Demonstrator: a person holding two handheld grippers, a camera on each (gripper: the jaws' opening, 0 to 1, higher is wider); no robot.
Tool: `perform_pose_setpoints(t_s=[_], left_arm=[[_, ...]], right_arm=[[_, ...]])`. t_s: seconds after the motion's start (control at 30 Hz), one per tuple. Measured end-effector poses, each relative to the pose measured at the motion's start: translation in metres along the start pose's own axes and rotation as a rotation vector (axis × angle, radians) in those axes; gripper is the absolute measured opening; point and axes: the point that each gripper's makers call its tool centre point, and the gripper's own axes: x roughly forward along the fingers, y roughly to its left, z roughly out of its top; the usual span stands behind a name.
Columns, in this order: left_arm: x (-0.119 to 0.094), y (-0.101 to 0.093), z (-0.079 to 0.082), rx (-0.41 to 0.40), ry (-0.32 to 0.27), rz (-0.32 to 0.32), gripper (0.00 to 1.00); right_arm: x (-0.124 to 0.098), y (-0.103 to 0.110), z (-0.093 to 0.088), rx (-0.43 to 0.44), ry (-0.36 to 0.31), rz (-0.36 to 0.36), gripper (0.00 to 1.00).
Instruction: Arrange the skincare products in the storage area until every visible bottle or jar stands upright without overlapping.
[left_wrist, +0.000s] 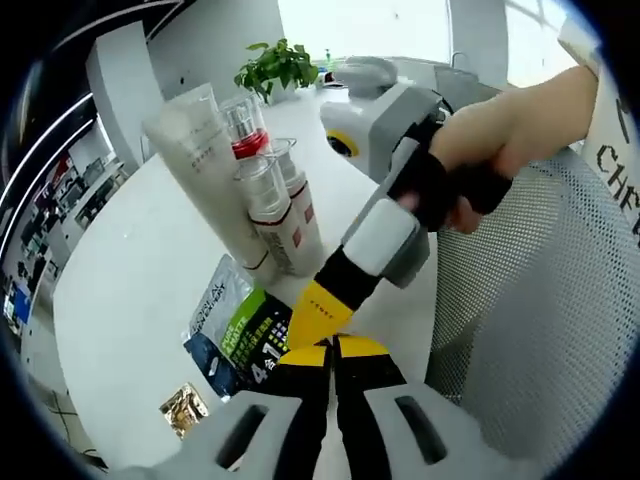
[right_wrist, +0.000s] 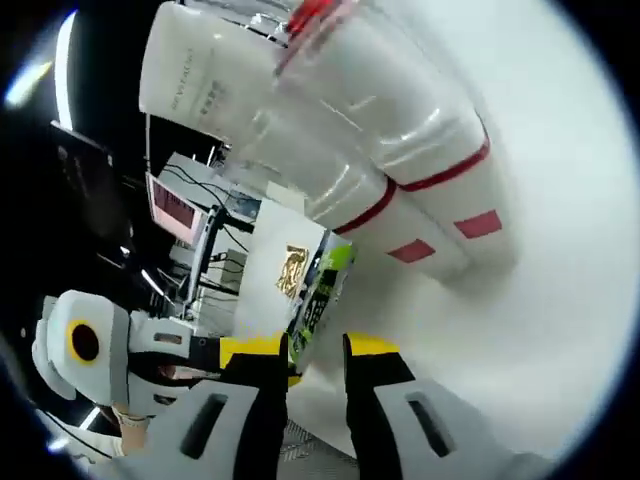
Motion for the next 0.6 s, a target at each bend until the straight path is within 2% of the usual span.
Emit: perform_pose_setpoints(t_s=[0.03, 0.17, 0.4, 0.47, 0.6], left_arm=[[0.0004, -0.0018, 0.0019, 0.002, -0.008, -0.008, 0.0], [0.0008, -0.0037, 0.0028, 0.007, -0.016, -0.021, 0.0], [0.001, -0.0043, 0.0006, 0.037, -0.002, -0.016, 0.0], [0.0011, -0.005, 0.0004, 0.037, -0.002, -0.021, 0.0], [-0.0026, -0.0011, 0.0066, 0.035, -0.05, -0.013, 0.01]], right_arm=[[0.0013, 0.0009, -0.0016, 0.037, 0.004, 0.009, 0.17], [0.005, -0.0017, -0.0004, 0.012, 0.007, 0.0, 0.11], [0.0081, 0.0009, -0.0013, 0.086, 0.007, 0.037, 0.05], [0.0079, 0.0021, -0.0023, 0.085, 0.011, 0.047, 0.02], [0.0055, 0.0051, 0.0016, 0.078, -0.001, 0.064, 0.01]])
